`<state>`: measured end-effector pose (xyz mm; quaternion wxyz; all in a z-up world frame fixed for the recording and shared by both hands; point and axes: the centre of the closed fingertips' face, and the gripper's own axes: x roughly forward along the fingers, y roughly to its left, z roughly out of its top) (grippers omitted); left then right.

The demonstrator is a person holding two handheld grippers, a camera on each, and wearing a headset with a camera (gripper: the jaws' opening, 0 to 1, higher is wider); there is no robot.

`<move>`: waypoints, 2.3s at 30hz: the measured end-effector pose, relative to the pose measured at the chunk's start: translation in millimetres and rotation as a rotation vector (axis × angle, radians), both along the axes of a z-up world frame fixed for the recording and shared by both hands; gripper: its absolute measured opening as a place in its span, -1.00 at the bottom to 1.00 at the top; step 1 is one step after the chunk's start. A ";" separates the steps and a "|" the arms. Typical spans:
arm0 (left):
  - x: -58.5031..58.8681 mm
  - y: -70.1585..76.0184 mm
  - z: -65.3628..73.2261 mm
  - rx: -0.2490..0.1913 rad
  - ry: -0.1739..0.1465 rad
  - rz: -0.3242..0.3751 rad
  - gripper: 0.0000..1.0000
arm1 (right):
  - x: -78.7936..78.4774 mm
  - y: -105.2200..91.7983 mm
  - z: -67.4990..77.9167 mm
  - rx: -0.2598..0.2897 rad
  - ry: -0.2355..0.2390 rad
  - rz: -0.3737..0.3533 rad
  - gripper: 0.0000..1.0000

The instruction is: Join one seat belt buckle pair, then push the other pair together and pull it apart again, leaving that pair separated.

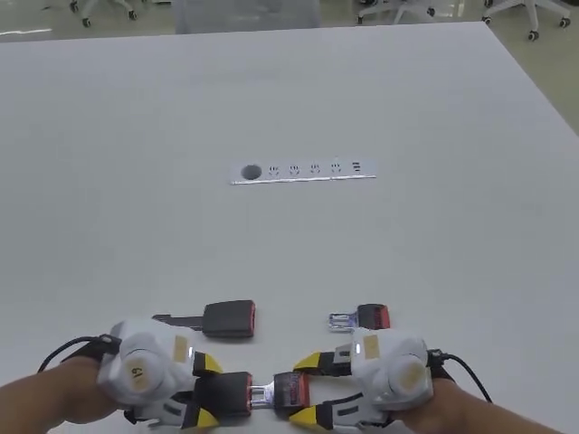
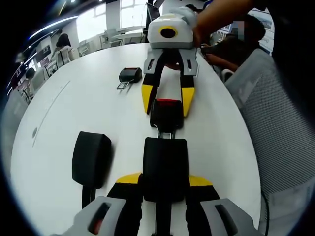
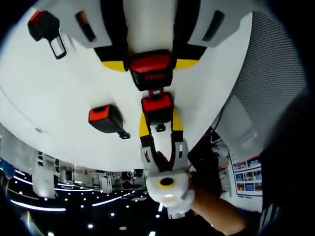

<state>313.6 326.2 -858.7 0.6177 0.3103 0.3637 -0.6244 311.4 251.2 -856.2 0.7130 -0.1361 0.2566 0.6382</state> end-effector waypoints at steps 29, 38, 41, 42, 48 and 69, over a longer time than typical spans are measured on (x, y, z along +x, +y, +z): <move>0.1 0.3 -1.0 0.003 -0.002 0.009 -0.32 | 5.2 16.7 -0.6 -0.024 0.007 0.004 -0.30; -1.6 5.3 2.9 0.006 0.000 0.012 -0.32 | 7.3 22.4 4.1 -0.024 0.007 -0.008 -0.30; -1.1 4.4 1.9 0.003 0.001 0.015 -0.32 | 8.0 22.3 4.0 -0.026 0.005 -0.007 -0.29; -1.1 4.4 2.1 0.002 0.001 0.014 -0.32 | 7.3 22.2 2.9 -0.027 0.004 -0.007 -0.29; -1.1 2.4 1.5 0.006 -0.001 0.008 -0.32 | 6.2 21.5 1.4 -0.036 -0.008 0.000 -0.29; 0.4 0.7 -0.3 -0.074 -0.025 0.014 -0.31 | 4.1 16.4 -0.5 -0.017 -0.041 0.014 -0.31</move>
